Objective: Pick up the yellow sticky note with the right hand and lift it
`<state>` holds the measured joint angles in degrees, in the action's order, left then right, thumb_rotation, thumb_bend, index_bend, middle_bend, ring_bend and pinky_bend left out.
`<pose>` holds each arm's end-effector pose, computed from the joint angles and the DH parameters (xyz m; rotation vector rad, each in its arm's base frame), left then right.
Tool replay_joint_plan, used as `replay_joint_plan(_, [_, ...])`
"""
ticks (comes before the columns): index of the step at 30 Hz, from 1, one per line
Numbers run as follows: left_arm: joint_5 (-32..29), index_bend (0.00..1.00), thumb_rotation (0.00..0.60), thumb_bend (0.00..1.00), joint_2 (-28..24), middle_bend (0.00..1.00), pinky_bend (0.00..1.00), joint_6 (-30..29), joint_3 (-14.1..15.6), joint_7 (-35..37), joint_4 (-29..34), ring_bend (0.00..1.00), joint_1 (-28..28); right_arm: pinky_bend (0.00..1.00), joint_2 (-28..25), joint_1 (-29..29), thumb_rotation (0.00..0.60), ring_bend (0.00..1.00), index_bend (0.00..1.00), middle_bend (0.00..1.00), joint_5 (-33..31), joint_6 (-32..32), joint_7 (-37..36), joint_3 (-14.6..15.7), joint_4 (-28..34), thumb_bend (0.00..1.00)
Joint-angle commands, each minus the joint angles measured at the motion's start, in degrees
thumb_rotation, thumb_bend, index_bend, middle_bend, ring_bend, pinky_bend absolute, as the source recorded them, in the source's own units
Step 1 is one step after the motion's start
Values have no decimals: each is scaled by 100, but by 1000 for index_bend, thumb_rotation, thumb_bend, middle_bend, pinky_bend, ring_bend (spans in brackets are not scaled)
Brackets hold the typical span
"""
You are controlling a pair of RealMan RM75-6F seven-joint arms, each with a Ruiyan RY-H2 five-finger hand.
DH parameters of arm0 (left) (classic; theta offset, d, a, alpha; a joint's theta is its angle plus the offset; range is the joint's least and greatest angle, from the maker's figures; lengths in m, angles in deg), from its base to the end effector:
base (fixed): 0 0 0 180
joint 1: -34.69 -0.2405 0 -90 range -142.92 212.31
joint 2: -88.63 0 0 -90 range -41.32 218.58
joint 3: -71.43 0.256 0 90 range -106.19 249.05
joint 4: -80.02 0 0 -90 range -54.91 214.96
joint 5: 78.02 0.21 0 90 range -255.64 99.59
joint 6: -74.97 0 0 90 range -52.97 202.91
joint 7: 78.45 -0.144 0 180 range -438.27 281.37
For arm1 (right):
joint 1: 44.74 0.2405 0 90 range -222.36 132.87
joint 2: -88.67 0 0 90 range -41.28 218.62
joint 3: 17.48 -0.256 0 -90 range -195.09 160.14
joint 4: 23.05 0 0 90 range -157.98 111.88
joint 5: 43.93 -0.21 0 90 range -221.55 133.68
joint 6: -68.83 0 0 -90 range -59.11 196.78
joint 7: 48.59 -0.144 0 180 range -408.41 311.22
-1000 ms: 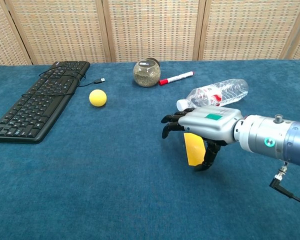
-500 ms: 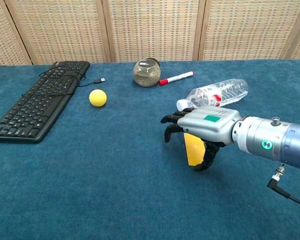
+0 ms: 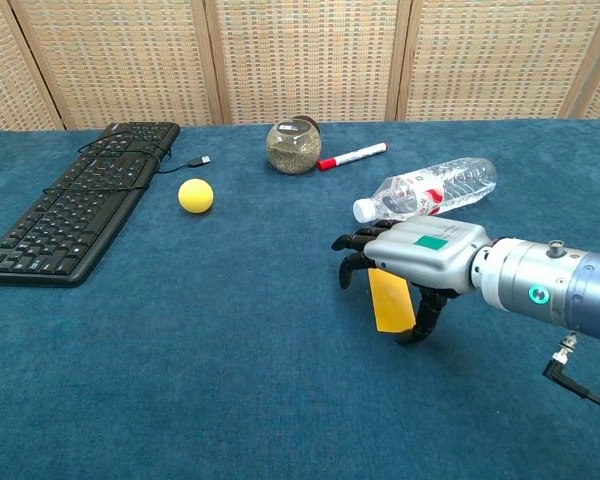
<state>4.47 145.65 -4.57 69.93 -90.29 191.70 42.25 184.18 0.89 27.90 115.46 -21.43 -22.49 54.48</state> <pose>-0.2555 0.1815 0.1551 -1.4740 -0.9948 -0.8488 -0.1385 -0.3200 -0.0770 2.2126 -0.6752 0.7476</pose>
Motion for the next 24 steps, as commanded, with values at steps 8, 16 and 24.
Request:
replay_joint_plan(8, [-7, 0, 600, 0, 9, 0, 0, -2, 4, -20, -1, 0, 7, 0, 30, -13, 600, 0, 226, 0, 75, 380, 205, -98, -290, 196])
replay_joint_plan(16, [25, 0, 600, 0, 20, 0, 0, -9, 29, -61, 24, 0, 11, 0, -295, -200, 600, 0, 219, 0, 192, 673, -265, -139, 236, 211])
replay_joint_plan(24, [37, 0, 600, 0, 17, 0, 0, -17, 40, -59, 27, 0, 10, 0, -368, -287, 600, 0, 263, 0, 220, 659, -309, 1, 373, 200])
